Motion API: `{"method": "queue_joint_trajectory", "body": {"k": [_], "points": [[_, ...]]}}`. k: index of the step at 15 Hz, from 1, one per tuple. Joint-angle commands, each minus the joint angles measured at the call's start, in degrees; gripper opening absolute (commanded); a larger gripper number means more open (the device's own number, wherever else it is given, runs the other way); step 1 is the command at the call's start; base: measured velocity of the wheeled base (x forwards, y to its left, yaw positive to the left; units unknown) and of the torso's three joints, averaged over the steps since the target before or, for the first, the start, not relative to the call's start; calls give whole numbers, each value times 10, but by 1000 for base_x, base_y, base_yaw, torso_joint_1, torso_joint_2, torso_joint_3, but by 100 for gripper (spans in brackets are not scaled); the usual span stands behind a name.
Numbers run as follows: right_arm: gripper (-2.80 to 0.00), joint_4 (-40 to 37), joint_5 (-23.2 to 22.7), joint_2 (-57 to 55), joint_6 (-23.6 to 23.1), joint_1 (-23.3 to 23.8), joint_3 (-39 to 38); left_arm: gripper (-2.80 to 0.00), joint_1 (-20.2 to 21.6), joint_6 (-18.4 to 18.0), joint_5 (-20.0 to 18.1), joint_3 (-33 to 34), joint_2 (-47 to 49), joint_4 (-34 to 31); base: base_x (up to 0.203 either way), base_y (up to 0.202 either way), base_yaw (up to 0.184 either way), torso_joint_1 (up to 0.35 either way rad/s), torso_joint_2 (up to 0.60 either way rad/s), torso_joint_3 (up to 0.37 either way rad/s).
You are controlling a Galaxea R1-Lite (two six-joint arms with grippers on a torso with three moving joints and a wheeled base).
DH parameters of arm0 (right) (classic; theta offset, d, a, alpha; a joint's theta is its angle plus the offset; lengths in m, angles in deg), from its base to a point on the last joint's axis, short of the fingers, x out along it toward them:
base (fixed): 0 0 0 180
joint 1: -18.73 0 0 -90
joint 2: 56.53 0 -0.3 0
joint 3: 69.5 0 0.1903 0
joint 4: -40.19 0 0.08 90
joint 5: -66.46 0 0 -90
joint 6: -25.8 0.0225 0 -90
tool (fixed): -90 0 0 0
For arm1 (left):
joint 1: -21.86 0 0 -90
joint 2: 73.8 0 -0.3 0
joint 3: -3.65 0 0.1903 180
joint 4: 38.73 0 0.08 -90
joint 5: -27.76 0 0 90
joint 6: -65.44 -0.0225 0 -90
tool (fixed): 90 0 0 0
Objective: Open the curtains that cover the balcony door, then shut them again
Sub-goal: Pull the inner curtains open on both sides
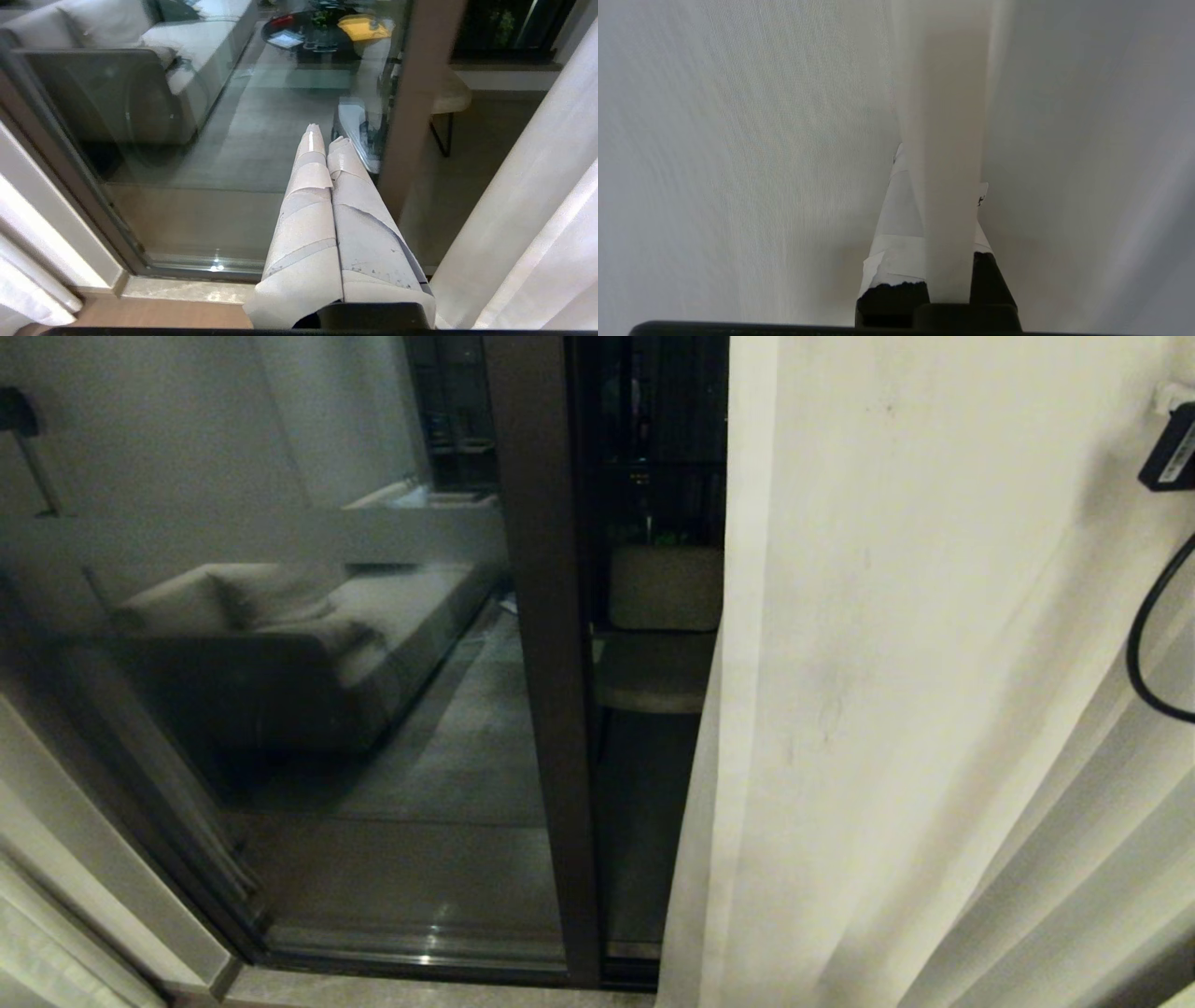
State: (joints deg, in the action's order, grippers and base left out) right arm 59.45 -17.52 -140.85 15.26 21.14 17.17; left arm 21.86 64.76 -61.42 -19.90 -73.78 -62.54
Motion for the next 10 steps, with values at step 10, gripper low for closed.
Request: {"method": "queue_joint_trajectory", "body": {"k": [10], "points": [[-280, 13, 0, 0, -2, 2, -3, -280, 0, 1, 0, 0, 0, 0, 0, -191, 1, 2, 2, 3]]}}
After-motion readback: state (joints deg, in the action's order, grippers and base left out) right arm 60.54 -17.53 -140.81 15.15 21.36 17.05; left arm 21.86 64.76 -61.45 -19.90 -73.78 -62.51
